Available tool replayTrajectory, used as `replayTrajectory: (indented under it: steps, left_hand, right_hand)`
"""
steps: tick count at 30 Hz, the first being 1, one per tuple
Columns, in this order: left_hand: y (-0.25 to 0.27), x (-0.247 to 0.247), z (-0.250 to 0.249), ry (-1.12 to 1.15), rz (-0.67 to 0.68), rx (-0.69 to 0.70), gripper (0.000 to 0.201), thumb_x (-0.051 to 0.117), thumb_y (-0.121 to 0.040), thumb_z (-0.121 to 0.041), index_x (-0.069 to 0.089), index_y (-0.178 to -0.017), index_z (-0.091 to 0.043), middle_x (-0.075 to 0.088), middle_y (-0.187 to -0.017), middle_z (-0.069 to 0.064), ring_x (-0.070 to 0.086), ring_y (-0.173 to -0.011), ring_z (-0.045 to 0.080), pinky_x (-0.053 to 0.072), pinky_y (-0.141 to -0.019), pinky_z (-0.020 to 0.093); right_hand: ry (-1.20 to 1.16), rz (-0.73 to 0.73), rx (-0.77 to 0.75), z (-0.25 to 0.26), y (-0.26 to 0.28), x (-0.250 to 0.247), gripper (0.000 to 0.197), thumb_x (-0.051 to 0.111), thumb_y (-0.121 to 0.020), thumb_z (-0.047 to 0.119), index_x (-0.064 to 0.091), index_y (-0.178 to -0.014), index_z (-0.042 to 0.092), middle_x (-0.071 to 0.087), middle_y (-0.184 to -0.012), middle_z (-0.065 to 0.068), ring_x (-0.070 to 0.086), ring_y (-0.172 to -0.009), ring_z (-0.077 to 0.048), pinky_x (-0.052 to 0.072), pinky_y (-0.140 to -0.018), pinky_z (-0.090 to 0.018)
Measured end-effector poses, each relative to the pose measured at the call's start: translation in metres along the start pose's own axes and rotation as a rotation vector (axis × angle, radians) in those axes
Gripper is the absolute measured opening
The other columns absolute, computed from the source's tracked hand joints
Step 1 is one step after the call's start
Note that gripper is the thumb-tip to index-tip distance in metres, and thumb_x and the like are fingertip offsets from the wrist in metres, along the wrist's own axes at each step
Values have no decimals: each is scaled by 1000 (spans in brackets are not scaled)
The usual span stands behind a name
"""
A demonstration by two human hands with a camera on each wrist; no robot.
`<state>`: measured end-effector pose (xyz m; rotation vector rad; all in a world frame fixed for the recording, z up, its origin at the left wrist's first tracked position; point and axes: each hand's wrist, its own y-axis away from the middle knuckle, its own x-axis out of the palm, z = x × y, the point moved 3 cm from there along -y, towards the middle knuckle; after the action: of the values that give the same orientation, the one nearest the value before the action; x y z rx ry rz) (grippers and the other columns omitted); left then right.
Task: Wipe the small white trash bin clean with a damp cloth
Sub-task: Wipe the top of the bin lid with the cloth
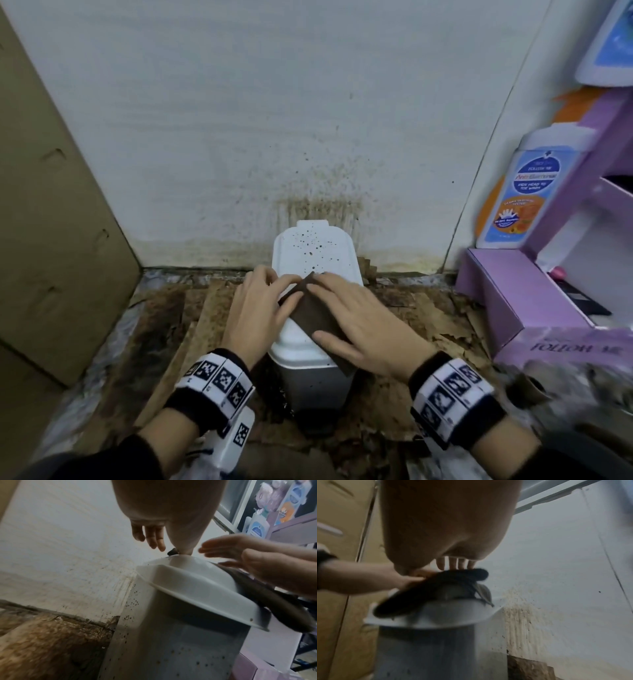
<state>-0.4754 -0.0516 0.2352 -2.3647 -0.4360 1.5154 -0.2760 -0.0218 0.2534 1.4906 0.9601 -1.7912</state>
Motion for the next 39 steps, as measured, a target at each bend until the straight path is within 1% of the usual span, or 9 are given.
replayTrajectory:
  steps: [3,6,10,13,17,22,30,35,39]
  left_hand:
    - [5,6,7,87,12,-49,42,48,-102,-46,55,-139,-28,52,-132,-4,50,-121,17,43,-100,38]
    - [15,18,15,211,102,-104,56,30,-103,-56,41,-148,-24,41,-148,-10,38,-137,11,33,-115,39]
    - [23,26,13,205,136,-93,68,24,-101,-63,27,-154,-21,28,-156,-10,25,-144,8,25,-119,33]
    - [23,26,14,219,153,-109,71,26,-101,-62,21,-157,-18,22,-160,-9,18,-146,7,21,-121,31]
    - [25,27,12,213,198,-98,76,30,-101,-60,13,-160,-17,12,-163,-10,9,-149,8,16,-124,34]
    - [25,33,12,224,217,-118,85,24,-97,-68,4,-162,-17,2,-166,-12,2,-152,6,11,-125,34]
    - [26,35,7,271,243,-141,77,33,-104,-51,-6,-163,-19,-10,-169,-13,-12,-151,-2,0,-119,21]
    - [28,38,8,344,222,-151,77,36,-104,-50,-4,-163,-21,-10,-168,-16,-12,-151,-4,3,-122,24]
    - [27,38,11,375,234,-162,79,37,-103,-53,-5,-163,-23,-11,-167,-19,-12,-152,-3,5,-124,28]
  right_hand:
    - [6,20,9,-2,-5,27,68,29,-110,53,20,-165,14,17,-173,-2,12,-160,-15,14,-129,-36]
    - [-3,-172,173,7,4,44,62,30,-112,47,31,-162,11,27,-170,-4,21,-159,-17,23,-126,-39]
    - [-26,-384,444,22,4,54,58,35,-109,38,45,-153,2,43,-161,-14,37,-153,-26,32,-123,-44]
    - [-44,-339,550,23,-8,50,64,27,-107,40,39,-157,2,37,-165,-14,32,-155,-25,27,-126,-41]
    - [-50,-189,546,13,-18,40,69,17,-106,43,21,-163,5,18,-172,-12,15,-160,-22,15,-129,-37]
    - [-127,-63,532,-8,-34,33,65,21,-112,39,4,-165,7,-3,-175,-8,-4,-161,-18,1,-129,-33]
    - [-191,-202,602,25,2,41,70,10,-106,45,4,-166,10,-1,-175,-4,-4,-161,-16,-1,-127,-29]
    - [-190,-265,662,39,14,50,71,14,-107,47,11,-165,7,8,-174,-8,4,-161,-21,9,-128,-35]
    - [-252,-184,657,15,-6,40,69,24,-110,43,7,-165,7,3,-174,-10,3,-161,-22,10,-129,-39]
